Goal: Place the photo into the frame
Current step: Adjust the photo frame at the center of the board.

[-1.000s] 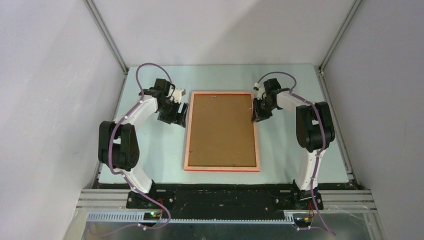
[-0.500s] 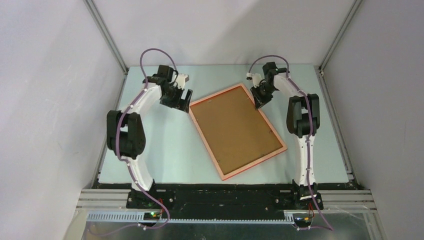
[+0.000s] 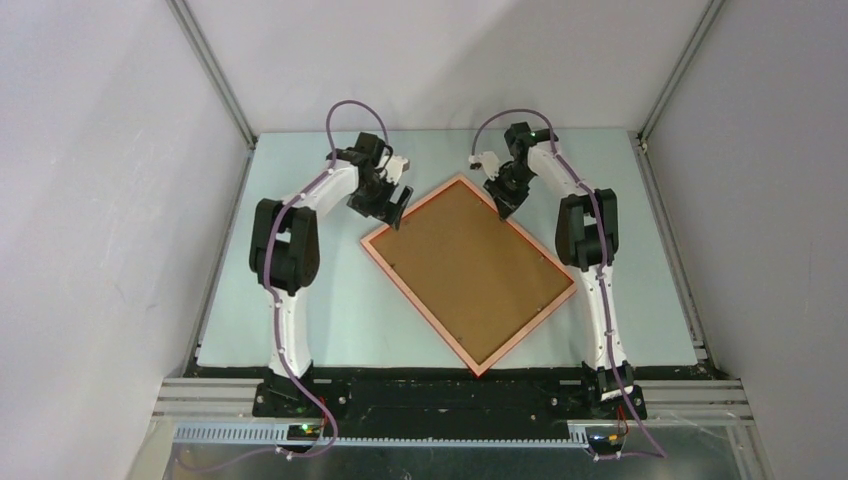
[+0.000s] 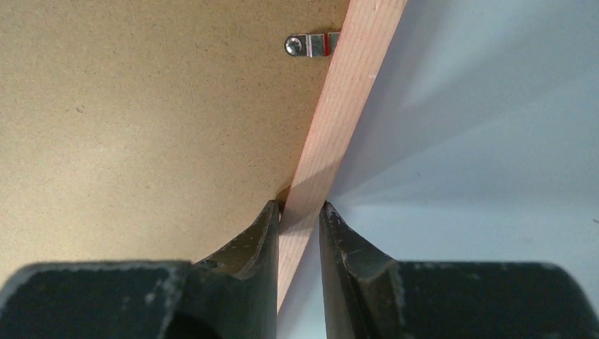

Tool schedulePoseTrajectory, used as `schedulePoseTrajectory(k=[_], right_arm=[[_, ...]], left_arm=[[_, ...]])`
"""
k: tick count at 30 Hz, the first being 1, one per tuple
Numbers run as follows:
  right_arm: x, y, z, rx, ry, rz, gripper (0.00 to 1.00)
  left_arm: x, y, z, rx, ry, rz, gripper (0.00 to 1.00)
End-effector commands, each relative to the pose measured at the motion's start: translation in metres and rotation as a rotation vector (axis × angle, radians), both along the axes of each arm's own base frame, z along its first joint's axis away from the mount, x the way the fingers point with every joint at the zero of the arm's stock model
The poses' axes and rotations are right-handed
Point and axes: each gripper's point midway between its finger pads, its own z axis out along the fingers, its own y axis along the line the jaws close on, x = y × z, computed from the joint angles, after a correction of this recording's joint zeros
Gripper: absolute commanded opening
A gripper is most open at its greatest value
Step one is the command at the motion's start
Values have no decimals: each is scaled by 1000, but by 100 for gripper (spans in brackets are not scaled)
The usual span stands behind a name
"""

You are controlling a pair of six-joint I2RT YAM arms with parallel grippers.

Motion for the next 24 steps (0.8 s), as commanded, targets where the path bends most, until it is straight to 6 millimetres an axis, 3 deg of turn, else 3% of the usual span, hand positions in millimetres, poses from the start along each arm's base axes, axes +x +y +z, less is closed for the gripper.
schedulePoseTrajectory(k=[1, 8, 17, 24], right_arm=[[-10, 22, -3, 39, -2, 157, 0], [-22, 44, -1, 81, -5, 209, 0], [-26, 52, -2, 98, 4, 209, 0], [-24, 53, -1, 108, 2, 194, 0]], left_arm=[[9, -11, 10, -7, -31, -19, 100], [10, -20, 0, -5, -15, -40, 97], [8, -24, -11, -17, 17, -52, 86], [-7, -28, -16, -35, 62, -78, 84]])
